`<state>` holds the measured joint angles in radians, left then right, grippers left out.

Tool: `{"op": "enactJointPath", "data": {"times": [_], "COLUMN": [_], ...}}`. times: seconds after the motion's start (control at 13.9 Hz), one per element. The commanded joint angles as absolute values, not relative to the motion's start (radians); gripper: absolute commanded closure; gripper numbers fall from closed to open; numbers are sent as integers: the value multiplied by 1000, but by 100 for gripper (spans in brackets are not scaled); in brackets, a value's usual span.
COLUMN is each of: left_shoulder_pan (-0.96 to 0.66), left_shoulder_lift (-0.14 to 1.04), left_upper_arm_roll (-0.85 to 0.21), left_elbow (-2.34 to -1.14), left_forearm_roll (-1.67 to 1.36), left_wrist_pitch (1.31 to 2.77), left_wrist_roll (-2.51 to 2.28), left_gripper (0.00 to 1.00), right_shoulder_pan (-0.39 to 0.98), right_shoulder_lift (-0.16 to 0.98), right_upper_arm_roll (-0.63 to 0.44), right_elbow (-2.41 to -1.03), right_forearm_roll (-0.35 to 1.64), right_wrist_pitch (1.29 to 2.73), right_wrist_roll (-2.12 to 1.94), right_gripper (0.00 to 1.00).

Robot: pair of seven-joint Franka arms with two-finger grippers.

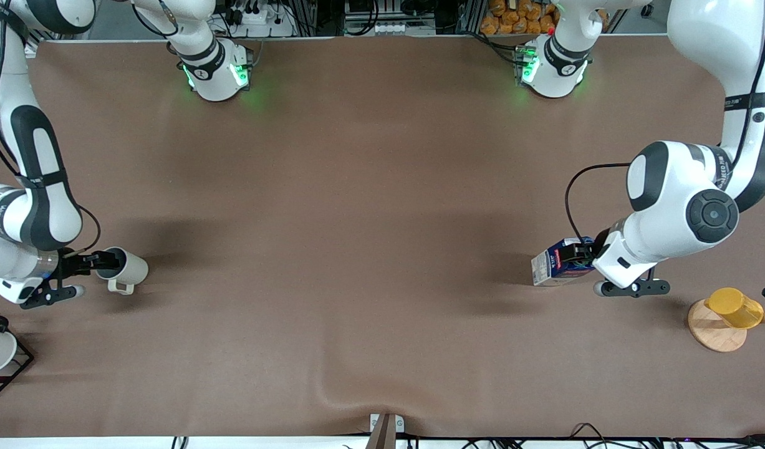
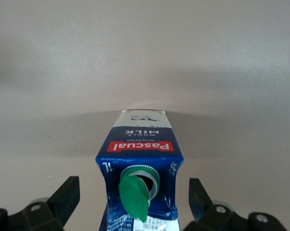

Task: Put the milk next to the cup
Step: 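Grasp the milk carton with the left gripper while the right gripper grasps the mug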

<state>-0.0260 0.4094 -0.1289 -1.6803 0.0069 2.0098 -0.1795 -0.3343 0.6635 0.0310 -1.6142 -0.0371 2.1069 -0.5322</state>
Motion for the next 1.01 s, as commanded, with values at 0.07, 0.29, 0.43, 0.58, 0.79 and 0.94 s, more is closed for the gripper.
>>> {"op": "enactJointPath", "data": {"times": [0.07,0.29,0.43,0.58,0.79,0.94], "left_shoulder_pan": [-25,-23,-23,-23,-23,-25], "left_shoulder_lift": [402,402,402,402,402,402], "left_upper_arm_roll": [-129,-129,-129,-129,-129,-130], "left_elbow": [-1713,-1718,-1723,-1723,-1724,-1723], "left_forearm_roll": [-5,-6,-5,-5,-5,-5], "left_wrist_pitch": [2042,2042,2042,2042,2042,2040], "left_wrist_roll": [-189,-189,-189,-189,-189,-189], "left_gripper": [0,0,0,4,25,46], "right_shoulder_pan": [-362,-362,-368,-365,-361,-347], "right_shoulder_lift": [660,660,658,646,609,575], "right_upper_arm_roll": [51,51,52,52,58,74], "right_elbow": [-1621,-1621,-1621,-1620,-1605,-1589], "right_forearm_roll": [-52,-52,-51,-51,-46,-40], "right_wrist_pitch": [2102,2102,2102,2100,2059,1982], "right_wrist_roll": [-535,-537,-537,-541,-545,-540], "right_gripper": [100,100,100,100,100,100]}}
